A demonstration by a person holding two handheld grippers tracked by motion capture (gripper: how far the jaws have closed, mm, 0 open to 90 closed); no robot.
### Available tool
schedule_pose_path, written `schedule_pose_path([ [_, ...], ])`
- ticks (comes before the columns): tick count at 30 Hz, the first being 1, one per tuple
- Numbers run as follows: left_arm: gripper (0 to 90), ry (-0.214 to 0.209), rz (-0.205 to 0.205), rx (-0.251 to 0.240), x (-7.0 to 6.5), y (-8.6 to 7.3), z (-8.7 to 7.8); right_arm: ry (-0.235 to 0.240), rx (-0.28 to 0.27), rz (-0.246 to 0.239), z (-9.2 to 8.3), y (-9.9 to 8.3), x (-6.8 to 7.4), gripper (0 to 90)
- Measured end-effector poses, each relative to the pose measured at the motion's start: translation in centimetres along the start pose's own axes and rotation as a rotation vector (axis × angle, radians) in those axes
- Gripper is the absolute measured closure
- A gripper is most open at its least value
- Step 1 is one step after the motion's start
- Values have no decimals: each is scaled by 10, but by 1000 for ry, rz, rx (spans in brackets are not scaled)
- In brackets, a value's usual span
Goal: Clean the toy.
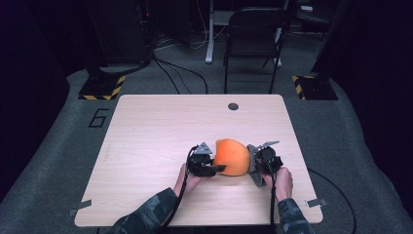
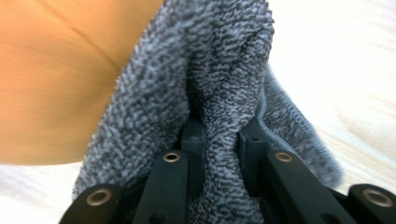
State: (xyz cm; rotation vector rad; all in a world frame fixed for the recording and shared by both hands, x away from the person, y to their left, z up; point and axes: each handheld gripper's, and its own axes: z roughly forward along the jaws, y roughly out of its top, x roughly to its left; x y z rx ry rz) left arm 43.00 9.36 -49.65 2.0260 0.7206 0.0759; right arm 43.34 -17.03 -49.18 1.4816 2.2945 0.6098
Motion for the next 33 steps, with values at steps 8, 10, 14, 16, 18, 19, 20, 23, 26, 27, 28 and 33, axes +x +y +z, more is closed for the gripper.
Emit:
schedule_pose_path([
  [8, 625, 5, -7, -1, 0, 0, -1, 1, -1, 12, -7, 1, -7, 766],
  [10, 625, 7, -8, -8, 1, 0, 0, -12, -44, 16, -23, 5, -11, 766],
  [14, 623, 10, -7, -5, 0, 0, 0, -7, -160, 20, -60, 13, -6, 766],
  [16, 624, 11, -9, -6, 0, 0, 0, 11, -209, 2, -73, 17, 5, 767],
  [18, 622, 13, -8, -3, 0, 0, -1, 21, -209, -50, -75, 21, 20, 767],
  [19, 621, 12, -7, -1, 0, 0, -1, 27, -199, -67, -72, 22, 27, 767],
  [20, 620, 12, -1, 0, 0, 0, 0, 27, -181, -88, -66, 23, 32, 767],
  [23, 614, 14, -5, -2, 1, -1, 1, 5, -156, -106, -51, 22, 38, 769],
  [26, 606, 13, 4, -2, 0, -1, 1, 15, -154, -96, -50, 22, 34, 769],
  [27, 601, 13, 5, -4, 0, -1, 1, 9, -159, -106, -48, 21, 34, 770],
  [28, 595, 14, 4, -2, 0, -1, 1, 7, -158, -109, -48, 21, 34, 770],
  [33, 502, 16, 38, -1, 1, 0, 0, -9, -153, -125, -45, 21, 37, 771],
])
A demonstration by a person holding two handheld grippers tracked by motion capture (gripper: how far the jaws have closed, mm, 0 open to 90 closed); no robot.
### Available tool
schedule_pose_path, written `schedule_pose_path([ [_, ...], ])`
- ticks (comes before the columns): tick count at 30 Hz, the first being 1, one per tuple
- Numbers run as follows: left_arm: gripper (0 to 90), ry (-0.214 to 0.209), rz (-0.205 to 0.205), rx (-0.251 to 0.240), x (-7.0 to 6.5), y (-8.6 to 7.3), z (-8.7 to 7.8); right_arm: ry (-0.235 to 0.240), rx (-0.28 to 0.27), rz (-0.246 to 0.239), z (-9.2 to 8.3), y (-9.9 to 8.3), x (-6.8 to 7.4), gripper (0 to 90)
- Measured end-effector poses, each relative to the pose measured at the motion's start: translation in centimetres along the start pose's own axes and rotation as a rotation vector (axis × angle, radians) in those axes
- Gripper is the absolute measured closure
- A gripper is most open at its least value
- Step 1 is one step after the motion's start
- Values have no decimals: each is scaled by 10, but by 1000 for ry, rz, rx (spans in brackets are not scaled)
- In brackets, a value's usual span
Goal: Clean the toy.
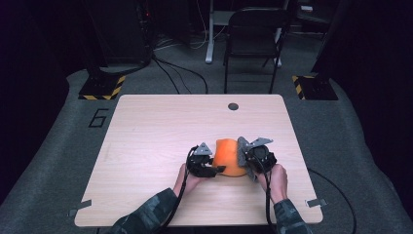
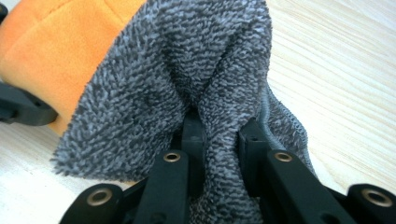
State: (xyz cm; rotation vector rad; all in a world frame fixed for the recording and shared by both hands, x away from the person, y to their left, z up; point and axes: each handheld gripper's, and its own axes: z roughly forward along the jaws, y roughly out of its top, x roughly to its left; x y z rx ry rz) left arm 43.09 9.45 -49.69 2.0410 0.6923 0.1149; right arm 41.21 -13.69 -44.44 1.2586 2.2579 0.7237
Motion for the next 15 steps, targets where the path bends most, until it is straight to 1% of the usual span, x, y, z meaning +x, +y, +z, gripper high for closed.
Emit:
schedule_pose_path([
  [1, 470, -1, -2, -4, 0, 0, 0, -4, -8, 4, 0, 0, 0, 771],
  [2, 432, -10, -2, -7, 1, 0, -1, -6, -4, 1, 0, -1, 0, 771],
  [3, 410, -10, 14, -7, 2, 0, -1, -9, -4, 0, 0, -1, 0, 772],
  [4, 393, -7, 20, -1, 3, 0, -2, -12, -1, 4, 0, -1, 0, 771],
  [5, 368, -17, 24, -9, 4, -1, -3, -4, 2, -2, 0, 0, -2, 771],
  [6, 356, -18, 24, -18, 5, -2, -4, -5, -2, 6, 1, 0, -2, 772],
  [7, 345, -18, 34, -16, 6, -2, -6, -11, -1, 2, 1, 0, -3, 772],
  [8, 325, -23, 46, -27, 6, -3, -8, -8, 0, 5, 1, -1, -3, 771],
  [10, 305, -10, 79, -34, 6, -4, -12, -7, 0, 4, 1, 0, -2, 772],
  [11, 288, -13, 94, -40, 6, -4, -15, -9, -1, -5, 1, 0, -2, 772],
  [12, 278, -20, 91, -51, 7, -5, -17, -10, -1, -6, 1, 0, -2, 772],
  [13, 272, -42, 89, -63, 8, -4, -20, -9, 0, -6, 1, 0, -2, 772],
  [15, 250, -49, 97, -70, 9, -5, -23, 1, -3, 8, 2, 0, -2, 772],
])
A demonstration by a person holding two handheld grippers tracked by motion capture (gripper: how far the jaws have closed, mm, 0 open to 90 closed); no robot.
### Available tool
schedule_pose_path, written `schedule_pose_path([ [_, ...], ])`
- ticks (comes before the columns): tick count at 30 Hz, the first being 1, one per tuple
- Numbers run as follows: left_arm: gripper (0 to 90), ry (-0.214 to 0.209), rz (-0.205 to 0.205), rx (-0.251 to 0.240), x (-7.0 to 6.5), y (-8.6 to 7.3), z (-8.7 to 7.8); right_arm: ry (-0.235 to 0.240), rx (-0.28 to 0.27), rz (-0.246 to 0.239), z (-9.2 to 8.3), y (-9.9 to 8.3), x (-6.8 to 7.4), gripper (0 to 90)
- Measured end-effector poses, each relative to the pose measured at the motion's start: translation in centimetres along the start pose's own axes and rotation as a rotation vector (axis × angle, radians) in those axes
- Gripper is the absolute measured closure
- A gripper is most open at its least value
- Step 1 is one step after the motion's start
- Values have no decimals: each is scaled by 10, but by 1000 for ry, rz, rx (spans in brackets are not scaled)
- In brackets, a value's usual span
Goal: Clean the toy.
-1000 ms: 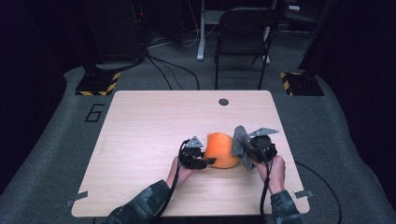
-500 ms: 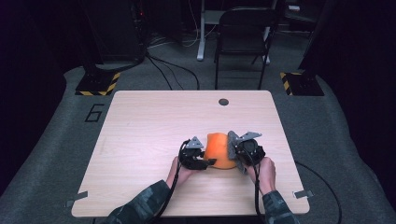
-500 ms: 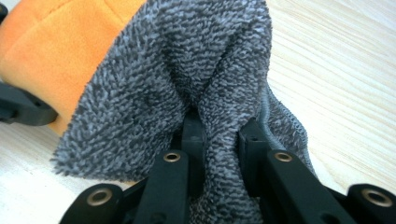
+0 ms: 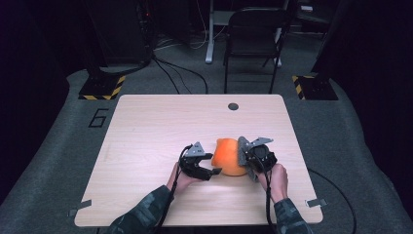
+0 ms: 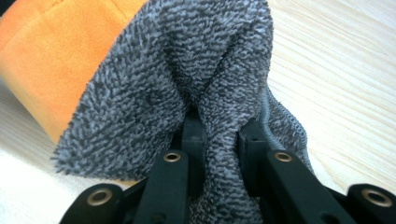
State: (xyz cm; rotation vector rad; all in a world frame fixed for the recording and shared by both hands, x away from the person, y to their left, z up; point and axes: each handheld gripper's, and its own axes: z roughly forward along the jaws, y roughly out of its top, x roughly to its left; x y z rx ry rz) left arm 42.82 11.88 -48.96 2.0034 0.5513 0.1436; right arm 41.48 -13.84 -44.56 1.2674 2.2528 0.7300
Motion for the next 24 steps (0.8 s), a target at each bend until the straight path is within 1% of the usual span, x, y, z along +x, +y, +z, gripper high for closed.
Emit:
schedule_pose_path([
  [1, 239, 4, 11, -6, 0, -1, 0, 2, -2, -1, 0, 0, 0, 772],
  [2, 192, 11, 37, 1, 0, -2, 2, 5, 0, -3, 1, 0, -1, 772],
  [3, 176, 28, 70, 24, -2, -3, 4, 5, 0, -3, 1, 0, -2, 772],
  [4, 182, 32, 99, 39, -4, -4, 5, 3, -2, 4, 1, 0, -2, 772],
  [5, 157, 31, 117, 41, -6, -4, 6, 7, 7, 9, 0, 1, -1, 772],
  [6, 155, 30, 139, 36, -7, -4, 6, 2, 2, -2, 1, 1, -2, 771],
  [9, 142, 27, 191, 16, -11, -5, 7, 12, 2, 4, 2, 1, -4, 771],
  [10, 135, 35, 213, 23, -12, -7, 8, 12, 2, 10, 2, 1, -5, 772],
  [11, 119, 51, 248, 30, -14, -8, 9, 15, 1, 16, 2, 0, -5, 772],
  [13, 116, 77, 320, 34, -15, -11, 11, 12, 3, 7, 2, 1, -5, 772],
  [14, 115, 82, 329, 35, -13, -11, 13, 11, 6, 10, 3, 1, -5, 772],
  [15, 115, 94, 320, 33, -11, -12, 14, 11, 3, 9, 3, 2, -5, 771],
  [16, 109, 102, 309, 16, -10, -13, 15, 15, 11, 11, 3, 2, -5, 771],
  [17, 108, 106, 310, 9, -9, -13, 14, 11, 7, 18, 3, 2, -5, 772],
  [18, 112, 126, 336, -2, -9, -12, 14, 12, 8, 14, 3, 2, -5, 772],
  [19, 112, 135, 350, -14, -9, -12, 14, 12, 9, 20, 3, 2, -5, 772],
  [20, 115, 136, 359, -37, -10, -11, 14, 12, 7, 14, 4, 2, -6, 772],
  [21, 121, 147, 387, -46, -11, -9, 14, 12, 9, 14, 3, 2, -6, 772],
  [22, 129, 155, 426, -53, -12, -8, 14, 8, 10, 15, 3, 2, -6, 772],
  [24, 141, 153, 482, -51, -12, -7, 16, 9, 12, 13, 4, 2, -5, 772],
])
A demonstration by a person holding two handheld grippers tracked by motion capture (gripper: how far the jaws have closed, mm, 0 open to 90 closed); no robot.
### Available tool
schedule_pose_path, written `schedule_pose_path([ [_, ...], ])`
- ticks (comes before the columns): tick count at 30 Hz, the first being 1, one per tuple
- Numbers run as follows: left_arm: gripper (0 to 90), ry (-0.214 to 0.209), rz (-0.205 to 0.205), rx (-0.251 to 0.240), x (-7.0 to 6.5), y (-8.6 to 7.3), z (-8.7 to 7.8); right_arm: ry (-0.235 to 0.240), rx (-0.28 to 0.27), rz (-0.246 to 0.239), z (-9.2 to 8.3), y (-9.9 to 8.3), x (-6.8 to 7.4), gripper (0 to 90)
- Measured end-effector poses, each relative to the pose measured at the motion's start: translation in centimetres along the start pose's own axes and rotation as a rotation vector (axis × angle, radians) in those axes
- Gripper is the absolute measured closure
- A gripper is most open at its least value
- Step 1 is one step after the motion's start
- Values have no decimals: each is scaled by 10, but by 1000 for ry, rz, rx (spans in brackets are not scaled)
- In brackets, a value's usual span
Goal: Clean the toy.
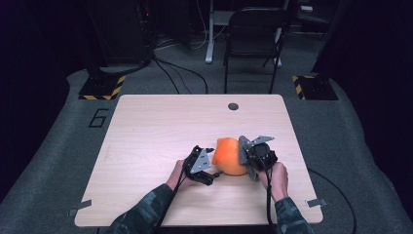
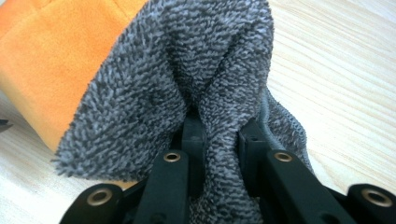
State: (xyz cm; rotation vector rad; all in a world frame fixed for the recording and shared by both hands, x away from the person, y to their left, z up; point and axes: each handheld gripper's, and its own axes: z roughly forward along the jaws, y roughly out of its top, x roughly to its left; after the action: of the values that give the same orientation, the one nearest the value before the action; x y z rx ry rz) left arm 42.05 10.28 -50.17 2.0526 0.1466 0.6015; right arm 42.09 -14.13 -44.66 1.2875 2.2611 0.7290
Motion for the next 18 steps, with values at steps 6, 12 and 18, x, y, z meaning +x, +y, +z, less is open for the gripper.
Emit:
schedule_pose_path([
  [6, 151, -24, 45, -7, 1, -4, 6, 6, -4, 2, 1, 0, -1, 772],
  [12, 170, -12, 73, 6, -3, -1, 12, 2, -4, 8, 1, -1, -2, 772],
  [18, 304, -12, 11, -2, -2, -7, 15, 25, -6, 27, 4, 0, -5, 772],
])
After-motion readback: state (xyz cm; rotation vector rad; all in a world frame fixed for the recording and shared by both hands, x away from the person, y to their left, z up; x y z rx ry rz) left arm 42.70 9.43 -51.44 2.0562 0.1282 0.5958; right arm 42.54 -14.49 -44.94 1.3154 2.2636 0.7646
